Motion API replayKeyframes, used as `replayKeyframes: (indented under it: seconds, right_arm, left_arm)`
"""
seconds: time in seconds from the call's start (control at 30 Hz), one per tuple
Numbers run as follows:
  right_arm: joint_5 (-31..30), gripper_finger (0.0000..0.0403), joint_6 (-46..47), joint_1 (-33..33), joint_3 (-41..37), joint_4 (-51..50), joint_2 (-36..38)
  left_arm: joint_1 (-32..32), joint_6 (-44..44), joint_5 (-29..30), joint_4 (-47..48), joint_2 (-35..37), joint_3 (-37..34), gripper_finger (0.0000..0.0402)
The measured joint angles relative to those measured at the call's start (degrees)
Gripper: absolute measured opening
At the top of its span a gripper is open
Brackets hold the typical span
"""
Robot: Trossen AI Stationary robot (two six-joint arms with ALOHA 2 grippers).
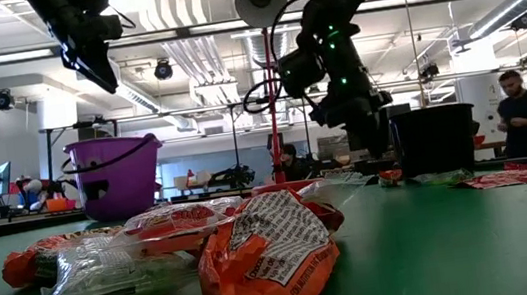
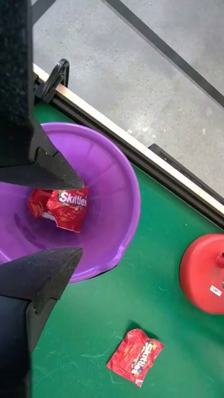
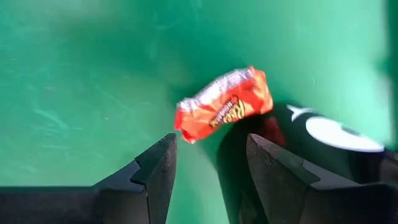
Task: Sort candy
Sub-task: Put the orange chocolate into the black bucket
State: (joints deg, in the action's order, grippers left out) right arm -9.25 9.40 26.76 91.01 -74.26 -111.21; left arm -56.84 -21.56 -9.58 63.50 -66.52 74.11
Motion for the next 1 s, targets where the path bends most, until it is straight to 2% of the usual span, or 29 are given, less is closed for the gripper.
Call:
replayKeyframes:
  seconds: [0.3, 0.4, 0.77, 1.0]
  right_arm:
    - [4.19, 0.0187, -18.19, 0.24, 0.26, 2.15, 0.12]
    - [7.97, 0.0187, -22.3, 1.06, 0.24, 2.33, 0.12]
    - [9.29, 0.0187, -25.79, 2.99, -2.01, 3.58, 0.12]
    - [9.28, 0.0187, -26.13, 3.51, -5.31, 7.95, 0.12]
  left_arm:
    - [0.0, 0.06, 0.0, 0.0, 0.0, 0.0, 0.0141]
    - [0.0, 0.69, -0.05, 0.0, 0.02, 0.0, 0.0141]
    - [0.0, 1.05, -0.05, 0.48, 0.0, 0.0, 0.0141]
    - [0.0, 1.06, -0.05, 0.46, 0.0, 0.0, 0.0141]
